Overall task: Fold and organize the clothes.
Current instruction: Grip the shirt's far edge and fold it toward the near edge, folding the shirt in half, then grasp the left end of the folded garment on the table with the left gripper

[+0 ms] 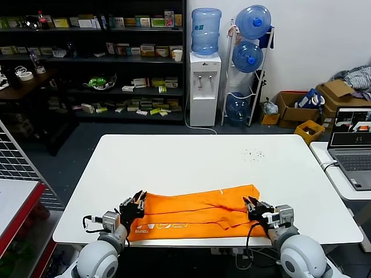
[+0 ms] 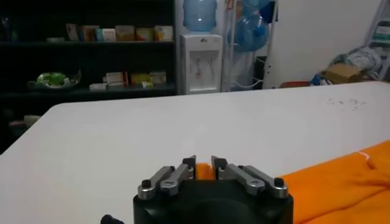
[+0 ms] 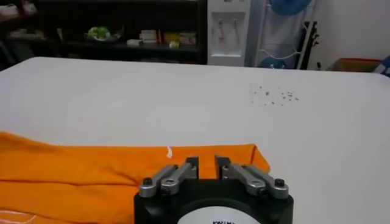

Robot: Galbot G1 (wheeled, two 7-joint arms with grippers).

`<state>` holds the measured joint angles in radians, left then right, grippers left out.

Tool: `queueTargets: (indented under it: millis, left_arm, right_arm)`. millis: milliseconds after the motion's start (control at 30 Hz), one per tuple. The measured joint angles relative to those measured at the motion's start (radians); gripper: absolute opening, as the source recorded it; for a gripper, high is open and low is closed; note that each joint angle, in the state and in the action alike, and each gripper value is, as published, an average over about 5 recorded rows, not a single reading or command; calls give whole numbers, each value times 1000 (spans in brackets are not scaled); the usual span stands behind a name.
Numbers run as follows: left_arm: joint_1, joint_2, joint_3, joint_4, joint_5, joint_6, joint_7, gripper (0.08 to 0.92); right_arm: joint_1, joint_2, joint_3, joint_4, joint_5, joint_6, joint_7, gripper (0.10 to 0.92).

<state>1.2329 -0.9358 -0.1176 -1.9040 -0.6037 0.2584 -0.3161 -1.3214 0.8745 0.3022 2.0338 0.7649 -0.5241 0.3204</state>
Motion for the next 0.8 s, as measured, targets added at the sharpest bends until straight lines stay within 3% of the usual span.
queueTargets:
  millis: [500, 600, 800]
  left_arm:
    - [74, -73, -54, 44, 31, -24, 6, 767]
    - [82, -96, -61, 59, 39, -31, 8, 813]
    - [103, -133, -72, 86, 59, -51, 14, 822]
  right_arm:
    - [-84, 25, 71, 22, -40, 25, -26, 794]
    - [-90, 27, 79, 24, -42, 27, -27, 819]
    - [-100, 31, 88, 26, -44, 30, -28, 823]
